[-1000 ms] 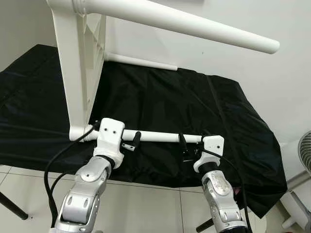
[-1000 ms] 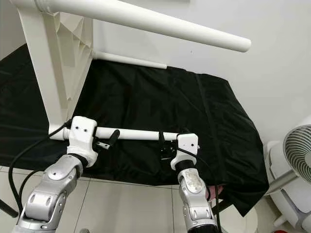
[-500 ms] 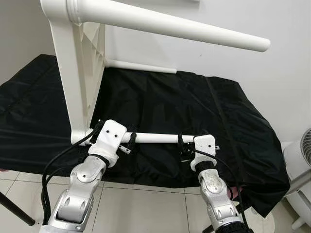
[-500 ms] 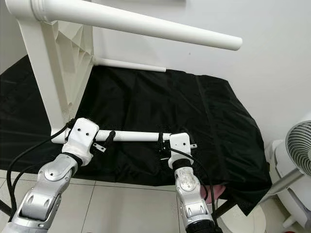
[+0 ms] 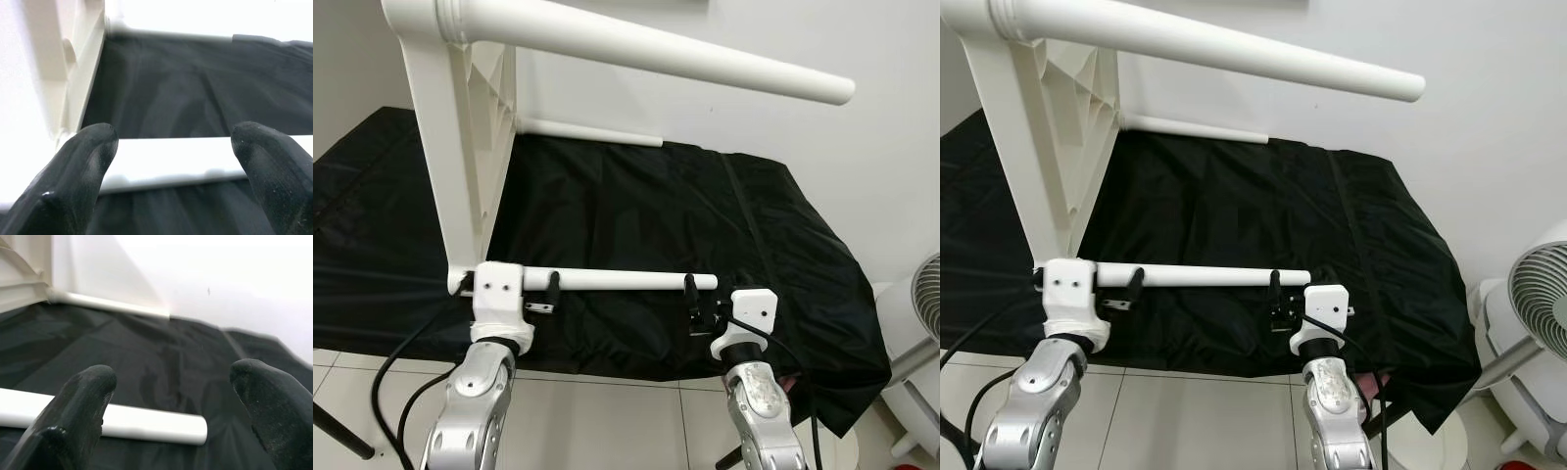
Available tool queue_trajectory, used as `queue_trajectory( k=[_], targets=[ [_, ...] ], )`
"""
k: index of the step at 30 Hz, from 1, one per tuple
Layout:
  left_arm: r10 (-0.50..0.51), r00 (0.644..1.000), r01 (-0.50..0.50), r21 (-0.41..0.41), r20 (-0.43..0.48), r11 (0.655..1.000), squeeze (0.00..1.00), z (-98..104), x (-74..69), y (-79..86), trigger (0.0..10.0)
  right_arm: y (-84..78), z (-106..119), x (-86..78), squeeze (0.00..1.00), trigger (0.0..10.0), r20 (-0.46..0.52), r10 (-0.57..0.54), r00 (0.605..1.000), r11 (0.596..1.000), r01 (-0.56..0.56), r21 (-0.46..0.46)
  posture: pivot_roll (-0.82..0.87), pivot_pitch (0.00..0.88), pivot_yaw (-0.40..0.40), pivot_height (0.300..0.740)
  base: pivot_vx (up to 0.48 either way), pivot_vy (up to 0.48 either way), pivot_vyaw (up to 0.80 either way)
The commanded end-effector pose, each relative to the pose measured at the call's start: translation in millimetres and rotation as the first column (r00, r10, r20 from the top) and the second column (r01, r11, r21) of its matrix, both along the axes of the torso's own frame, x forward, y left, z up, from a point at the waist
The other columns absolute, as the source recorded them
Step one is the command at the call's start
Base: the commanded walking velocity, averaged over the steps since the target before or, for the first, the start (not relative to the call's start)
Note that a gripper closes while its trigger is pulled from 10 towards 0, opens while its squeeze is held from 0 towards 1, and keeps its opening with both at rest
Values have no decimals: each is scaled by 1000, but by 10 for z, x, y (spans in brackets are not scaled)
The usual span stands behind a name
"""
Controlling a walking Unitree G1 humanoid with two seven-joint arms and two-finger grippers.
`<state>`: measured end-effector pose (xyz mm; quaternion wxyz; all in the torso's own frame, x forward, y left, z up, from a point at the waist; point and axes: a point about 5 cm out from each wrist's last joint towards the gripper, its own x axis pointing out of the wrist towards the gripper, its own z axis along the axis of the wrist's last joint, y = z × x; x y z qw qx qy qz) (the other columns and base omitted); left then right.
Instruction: Building children table
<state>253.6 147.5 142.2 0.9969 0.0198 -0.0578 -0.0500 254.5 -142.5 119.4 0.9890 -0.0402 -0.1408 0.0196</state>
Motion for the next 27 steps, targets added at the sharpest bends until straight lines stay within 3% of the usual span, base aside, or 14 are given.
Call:
queue_trajectory(
  k=[1,4,7,10,12,13,15,20,25,27],
  targets=[
    [20,999,-19,-7,36,1000,0,-32,-38,11,10000,-29,-19,-32,0,10000,11,-12,1000,1000,12,-10,15,0,-82,740,0,0,0],
    [56,995,-54,-27,85,998,0,-14,-101,47,10000,-48,-16,-42,0,10000,12,-12,1000,1000,12,-1,14,0,-80,740,0,0,0],
    [-5,991,1,25,131,1000,0,32,-154,-16,10000,-34,6,-61,0,10000,12,13,1000,1000,-13,1,12,0,-83,740,0,0,0],
    [-33,992,33,1,125,999,0,60,-183,-86,10000,-50,50,-76,0,10000,13,11,1000,1000,-11,4,14,0,-95,740,0,0,0],
    [-50,997,56,-92,65,994,0,56,-143,-173,10000,-60,81,-34,0,10000,20,0,1000,998,1,-56,22,0,-102,740,0,0,0],
    [-50,997,56,-92,65,994,0,56,-143,-173,10000,-60,81,-34,0,10000,20,0,1000,998,1,-56,22,0,-102,740,0,0,0],
    [-88,996,91,-139,33,986,0,27,-108,-247,10000,-66,94,27,0,10000,31,-16,999,990,20,-143,20,0,-102,740,0,0,0],
    [-110,992,96,-205,-61,974,0,-22,-22,-280,10000,-125,205,167,0,10000,67,-46,997,985,57,-163,30,0,-107,740,0,0,0],
    [-111,987,75,-274,-116,959,0,-51,-11,-284,10000,-132,341,203,0,10000,135,-55,989,972,84,-219,23,0,-105,740,0,0,0],
    [-58,978,-8,-314,-202,949,0,-121,8,-235,10000,-123,481,216,0,10000,211,-53,976,954,112,-279,21,0,-103,740,0,0,0]
  ],
)
